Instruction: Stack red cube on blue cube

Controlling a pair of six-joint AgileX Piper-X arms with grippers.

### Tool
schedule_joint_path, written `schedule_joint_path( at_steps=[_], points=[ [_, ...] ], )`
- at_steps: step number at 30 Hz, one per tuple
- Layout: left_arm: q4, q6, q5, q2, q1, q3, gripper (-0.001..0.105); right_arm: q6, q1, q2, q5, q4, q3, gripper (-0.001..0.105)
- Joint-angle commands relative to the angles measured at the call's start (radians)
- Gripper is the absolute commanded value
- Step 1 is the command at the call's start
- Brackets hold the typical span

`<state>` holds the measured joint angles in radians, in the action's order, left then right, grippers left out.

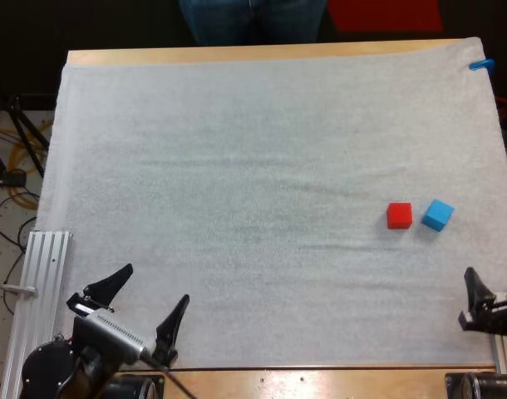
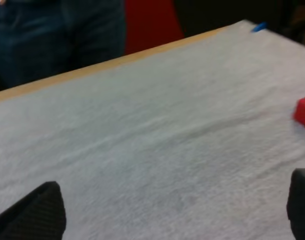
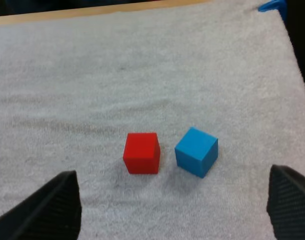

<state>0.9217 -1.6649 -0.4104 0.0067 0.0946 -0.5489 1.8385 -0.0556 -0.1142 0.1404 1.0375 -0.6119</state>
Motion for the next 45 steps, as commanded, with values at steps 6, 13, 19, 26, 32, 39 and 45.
schedule_joint_path(
  at_steps=[6,13,19,26,32,39,45],
  points=[
    [0.001,0.01,-0.014,0.176,0.151,-0.104,0.087,0.006,0.001,-0.191,-0.002,0.042,-0.162,0.074],
    [0.001,0.013,-0.014,0.325,0.322,-0.184,0.087,0.078,0.001,-0.352,0.022,0.162,-0.289,0.074],
    [0.001,0.044,-0.014,0.41,0.445,-0.206,0.087,0.094,0.001,-0.454,0.097,0.205,-0.364,0.074],
    [-0.001,0.04,0.0,0.48,0.454,-0.206,0.087,0.087,0.021,-0.563,0.107,0.198,-0.422,0.074],
    [-0.011,0.04,0.004,0.496,0.454,-0.206,0.087,0.031,0.125,-0.7,0.063,0.185,-0.464,0.074],
    [-0.018,0.04,0.004,0.496,0.454,-0.206,0.087,-0.071,0.258,-0.913,-0.093,0.087,-0.473,0.079],
    [-0.023,0.04,0.004,0.496,0.454,-0.206,0.087,-0.097,0.32,-1.087,-0.14,0.024,-0.473,0.083]
  ],
)
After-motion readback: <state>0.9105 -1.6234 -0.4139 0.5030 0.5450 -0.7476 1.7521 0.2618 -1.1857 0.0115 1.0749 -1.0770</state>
